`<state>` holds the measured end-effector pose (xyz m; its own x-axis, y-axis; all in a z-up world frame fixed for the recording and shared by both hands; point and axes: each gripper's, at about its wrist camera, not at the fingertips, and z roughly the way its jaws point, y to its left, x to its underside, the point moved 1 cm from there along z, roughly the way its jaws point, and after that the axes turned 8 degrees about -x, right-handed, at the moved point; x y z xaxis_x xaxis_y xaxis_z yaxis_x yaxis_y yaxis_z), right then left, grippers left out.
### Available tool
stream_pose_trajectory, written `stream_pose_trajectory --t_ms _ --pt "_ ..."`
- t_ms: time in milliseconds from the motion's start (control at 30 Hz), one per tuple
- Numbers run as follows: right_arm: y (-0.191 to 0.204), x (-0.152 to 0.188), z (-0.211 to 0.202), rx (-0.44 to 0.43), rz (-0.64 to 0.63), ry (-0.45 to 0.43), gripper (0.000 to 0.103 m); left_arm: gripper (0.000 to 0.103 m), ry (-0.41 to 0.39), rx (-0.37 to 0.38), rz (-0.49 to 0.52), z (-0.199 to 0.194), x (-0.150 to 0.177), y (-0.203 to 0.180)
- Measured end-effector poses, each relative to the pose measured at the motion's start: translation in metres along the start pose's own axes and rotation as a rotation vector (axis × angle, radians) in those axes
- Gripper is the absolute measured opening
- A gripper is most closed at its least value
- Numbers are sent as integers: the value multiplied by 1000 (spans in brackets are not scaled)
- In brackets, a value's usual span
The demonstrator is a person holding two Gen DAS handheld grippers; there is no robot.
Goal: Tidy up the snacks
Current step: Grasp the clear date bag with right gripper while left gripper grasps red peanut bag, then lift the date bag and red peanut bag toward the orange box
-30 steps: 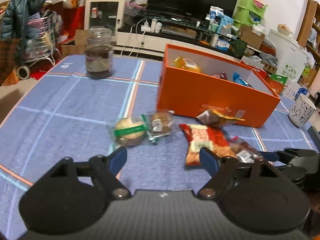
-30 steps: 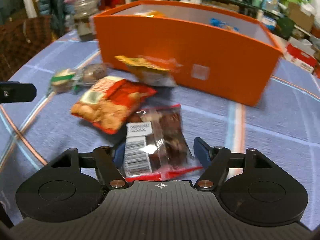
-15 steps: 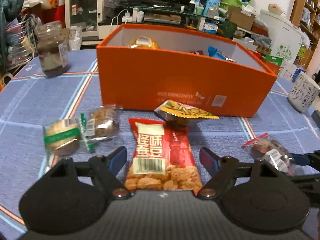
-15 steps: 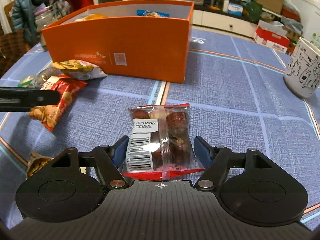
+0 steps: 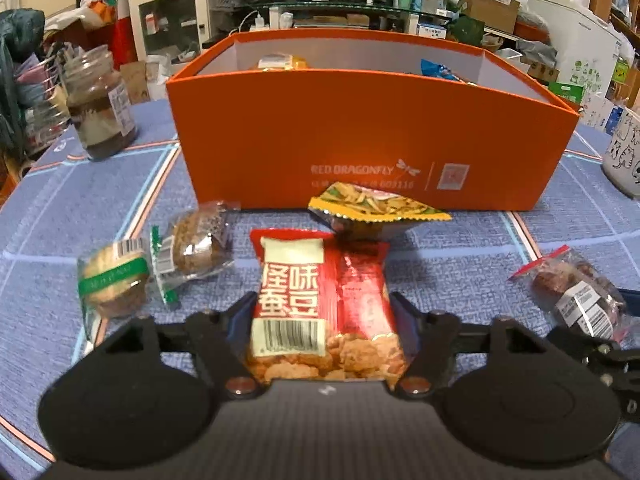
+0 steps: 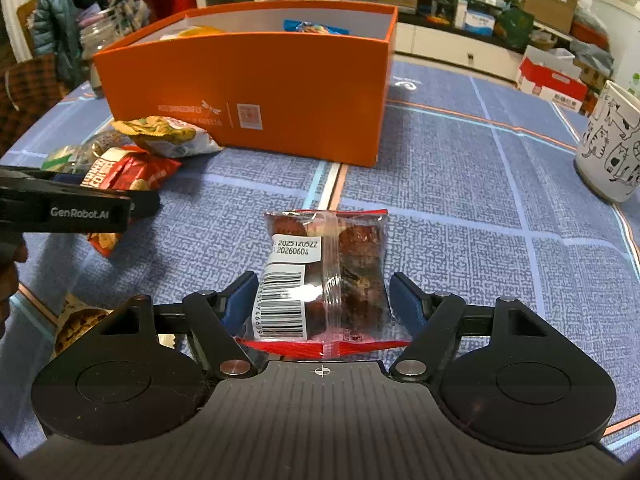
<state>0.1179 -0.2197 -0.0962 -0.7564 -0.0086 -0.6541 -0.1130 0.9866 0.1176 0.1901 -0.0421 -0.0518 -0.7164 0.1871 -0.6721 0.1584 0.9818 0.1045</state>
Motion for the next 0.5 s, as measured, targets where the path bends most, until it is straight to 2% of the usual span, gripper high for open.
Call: stream_pose_trajectory --t_ms 133,500 --pt "4 -3 0 6 -3 10 51 56 15 0 2 -4 0 3" --pt "7 -4 2 19 -3 5 51 53 24 -17 11 -15 4 10"
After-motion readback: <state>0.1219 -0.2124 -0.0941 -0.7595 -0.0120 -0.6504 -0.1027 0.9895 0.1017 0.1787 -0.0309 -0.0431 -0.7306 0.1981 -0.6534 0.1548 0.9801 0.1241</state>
